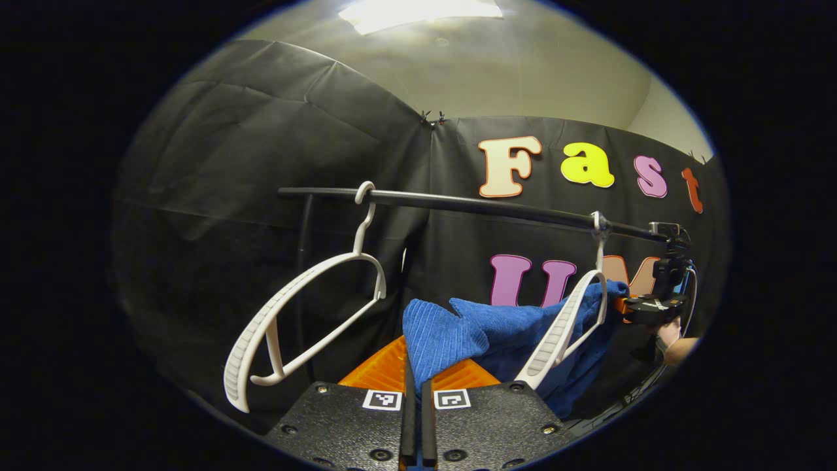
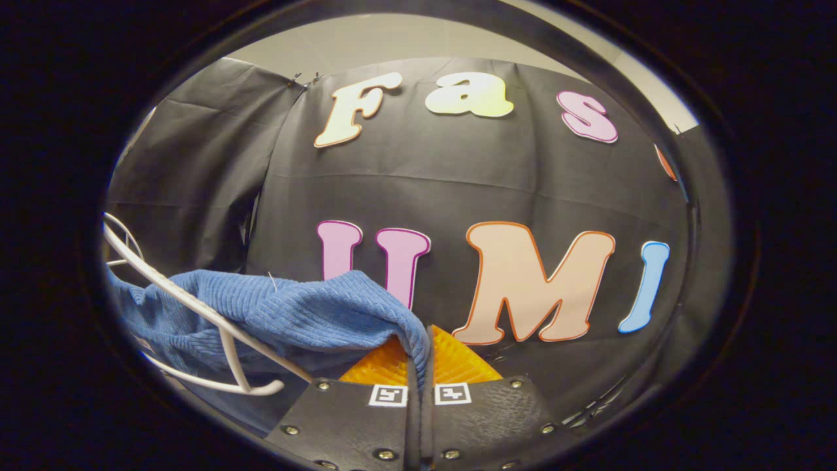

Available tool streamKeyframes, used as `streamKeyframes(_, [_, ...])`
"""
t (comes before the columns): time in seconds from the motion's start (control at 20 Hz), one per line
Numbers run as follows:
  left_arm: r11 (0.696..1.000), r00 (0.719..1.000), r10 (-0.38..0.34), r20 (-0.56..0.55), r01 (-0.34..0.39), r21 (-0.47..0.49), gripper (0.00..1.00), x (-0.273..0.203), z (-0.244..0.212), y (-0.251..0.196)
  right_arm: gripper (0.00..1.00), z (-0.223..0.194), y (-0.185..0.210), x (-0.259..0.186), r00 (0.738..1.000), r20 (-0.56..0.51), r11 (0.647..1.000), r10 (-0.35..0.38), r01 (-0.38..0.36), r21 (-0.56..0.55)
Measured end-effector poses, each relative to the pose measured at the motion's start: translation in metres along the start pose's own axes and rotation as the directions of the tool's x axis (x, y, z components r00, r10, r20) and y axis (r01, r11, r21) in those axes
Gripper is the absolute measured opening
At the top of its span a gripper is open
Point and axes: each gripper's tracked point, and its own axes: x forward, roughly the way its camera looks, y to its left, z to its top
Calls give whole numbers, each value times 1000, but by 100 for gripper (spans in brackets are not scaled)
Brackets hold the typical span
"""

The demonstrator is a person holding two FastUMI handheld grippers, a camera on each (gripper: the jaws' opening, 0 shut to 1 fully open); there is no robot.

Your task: Grasp the clothes on the hanger with both hands and then place them into the laundry hamper below.

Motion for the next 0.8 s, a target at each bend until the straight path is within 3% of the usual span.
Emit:
streamKeyframes(0.35, [1000, 999, 13, -33, -13, 12, 4, 11, -22, 3, 0, -26, -4, -6, 999, -32, 1000, -12, 12, 10])
streamKeyframes(0.8, [1000, 990, 19, -139, -15, 27, 4, 10, -82, 11, 1, -74, -6, -21, 993, -119, 1000, -26, 27, 9])
